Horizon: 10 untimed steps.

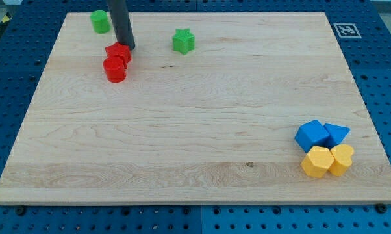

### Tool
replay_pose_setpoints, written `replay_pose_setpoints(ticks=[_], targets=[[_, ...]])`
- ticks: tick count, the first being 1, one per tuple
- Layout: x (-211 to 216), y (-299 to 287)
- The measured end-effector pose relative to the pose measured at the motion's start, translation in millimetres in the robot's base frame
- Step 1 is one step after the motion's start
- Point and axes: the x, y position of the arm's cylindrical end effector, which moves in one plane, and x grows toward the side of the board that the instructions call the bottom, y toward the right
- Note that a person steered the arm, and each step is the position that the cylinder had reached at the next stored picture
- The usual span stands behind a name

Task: Move the green circle closer to the green star

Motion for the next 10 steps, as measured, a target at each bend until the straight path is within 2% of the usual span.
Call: replay_pose_setpoints(ticks=[1,2,3,4,7,10], targets=[[21,3],[20,3],[5,-14],[-13,-69],[-84,-114],[-90,-41]])
